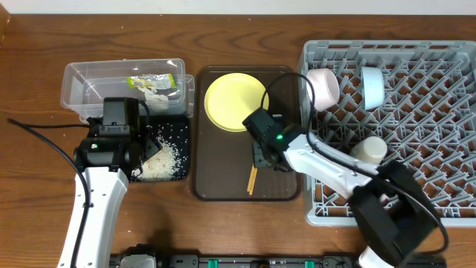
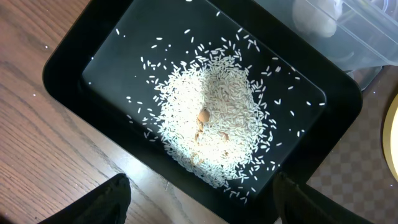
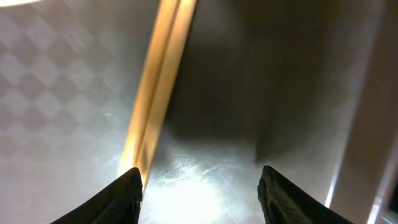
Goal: Sort waste into correct bins and load items into the dishwasher rack
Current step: 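Carry the chopstick to the rack and stand it upright with right gripper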
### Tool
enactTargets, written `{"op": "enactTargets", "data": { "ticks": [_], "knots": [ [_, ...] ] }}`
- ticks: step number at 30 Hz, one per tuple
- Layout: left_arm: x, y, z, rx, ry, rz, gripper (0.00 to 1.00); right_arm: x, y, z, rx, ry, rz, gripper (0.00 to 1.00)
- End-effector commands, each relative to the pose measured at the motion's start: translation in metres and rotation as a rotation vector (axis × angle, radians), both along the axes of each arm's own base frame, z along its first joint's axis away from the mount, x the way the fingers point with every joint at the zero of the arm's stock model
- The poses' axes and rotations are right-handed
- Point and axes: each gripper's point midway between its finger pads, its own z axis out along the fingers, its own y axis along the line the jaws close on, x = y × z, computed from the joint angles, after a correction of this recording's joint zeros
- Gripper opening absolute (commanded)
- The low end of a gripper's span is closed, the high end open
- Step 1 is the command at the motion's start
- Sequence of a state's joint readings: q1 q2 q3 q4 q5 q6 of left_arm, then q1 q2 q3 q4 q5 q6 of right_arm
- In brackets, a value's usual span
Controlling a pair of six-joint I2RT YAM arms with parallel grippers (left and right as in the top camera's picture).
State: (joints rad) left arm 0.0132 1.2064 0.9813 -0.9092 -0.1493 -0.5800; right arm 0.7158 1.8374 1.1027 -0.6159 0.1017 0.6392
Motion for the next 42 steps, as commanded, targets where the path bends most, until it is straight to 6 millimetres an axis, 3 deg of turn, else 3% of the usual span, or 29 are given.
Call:
{"op": "enactTargets", "data": {
  "ticks": [1, 9, 16, 19, 27, 35, 42],
  "knots": [
    [-0.003, 0.005, -0.003, 0.015, 0.011, 0.021, 0.76, 0.000, 0.003, -0.007, -0.016, 0.011, 0.014, 0.59],
    [-0.003, 0.005, -0.003, 0.015, 0.012, 0.021, 0.76, -0.001, 0.003, -0.011, -0.019, 0.021, 0.016, 0.60],
    [-0.003, 0.005, -0.003, 0.015, 0.011, 0.021, 0.76, 0.019, 0.016, 0.024, 0.055, -0.076, 0.032, 0.62],
    [-0.003, 0.005, -0.003, 0.015, 0.011, 0.021, 0.76, 0.022, 0.021, 0.028, 0.076, -0.092, 0.036, 0.62],
    [-0.003, 0.005, -0.003, 0.015, 0.011, 0.021, 0.76, 0.014, 0.032, 0.018, 0.085, -0.071, 0.057, 0.61],
    [-0.003, 0.005, -0.003, 0.015, 0.012, 0.021, 0.76, 0.007, 0.031, -0.012, 0.040, -0.014, 0.054, 0.60],
    [-0.003, 0.005, -0.003, 0.015, 0.011, 0.021, 0.76, 0.005, 0.010, -0.015, -0.046, -0.003, 0.028, 0.38]
  ]
}}
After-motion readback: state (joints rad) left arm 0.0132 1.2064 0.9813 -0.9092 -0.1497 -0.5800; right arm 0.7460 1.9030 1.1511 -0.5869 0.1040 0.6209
